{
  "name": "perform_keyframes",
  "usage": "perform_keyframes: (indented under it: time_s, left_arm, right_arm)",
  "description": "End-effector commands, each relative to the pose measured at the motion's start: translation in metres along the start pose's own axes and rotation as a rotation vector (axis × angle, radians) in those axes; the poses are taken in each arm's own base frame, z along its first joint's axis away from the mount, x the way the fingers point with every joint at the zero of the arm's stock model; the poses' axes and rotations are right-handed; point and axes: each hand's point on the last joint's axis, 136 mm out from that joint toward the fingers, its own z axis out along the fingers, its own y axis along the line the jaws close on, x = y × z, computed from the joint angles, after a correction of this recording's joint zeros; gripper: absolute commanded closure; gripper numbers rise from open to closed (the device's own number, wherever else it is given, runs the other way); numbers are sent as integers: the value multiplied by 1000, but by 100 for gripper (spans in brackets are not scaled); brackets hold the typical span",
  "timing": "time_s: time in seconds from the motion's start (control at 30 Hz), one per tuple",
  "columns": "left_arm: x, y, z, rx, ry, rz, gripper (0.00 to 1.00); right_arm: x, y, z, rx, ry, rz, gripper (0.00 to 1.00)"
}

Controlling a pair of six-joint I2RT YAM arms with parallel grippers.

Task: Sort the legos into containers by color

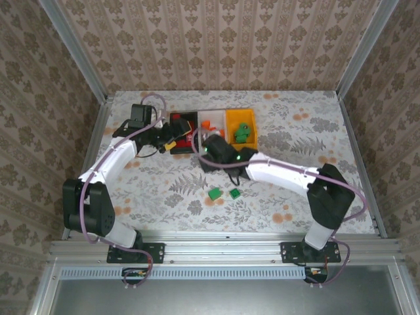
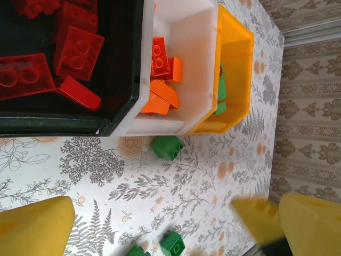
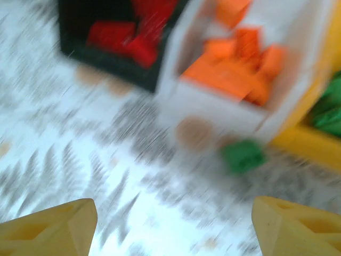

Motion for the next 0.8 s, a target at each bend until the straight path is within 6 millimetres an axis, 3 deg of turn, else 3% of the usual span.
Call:
perform_keyframes:
  time_s: [0.0, 0.13, 0.47, 0.63, 0.77]
  left_arm:
    - [-2, -4, -6, 28, -11, -10, 0]
    - [6, -15, 0, 76, 26, 7, 0]
    - [15, -15, 13, 97, 80, -9, 0]
    - [14, -16, 13, 97, 79, -9, 0]
    - [15, -15, 13, 95, 78, -10, 0]
  right_arm:
    - [56, 24, 2, -66, 142, -24, 20]
    - [89, 35, 8, -54, 227, -78, 17]
    - [120, 35, 31, -16, 310, -82, 18]
    - [132, 33, 41, 1, 329, -80, 25]
    - [135, 33, 47, 12, 334, -89, 38]
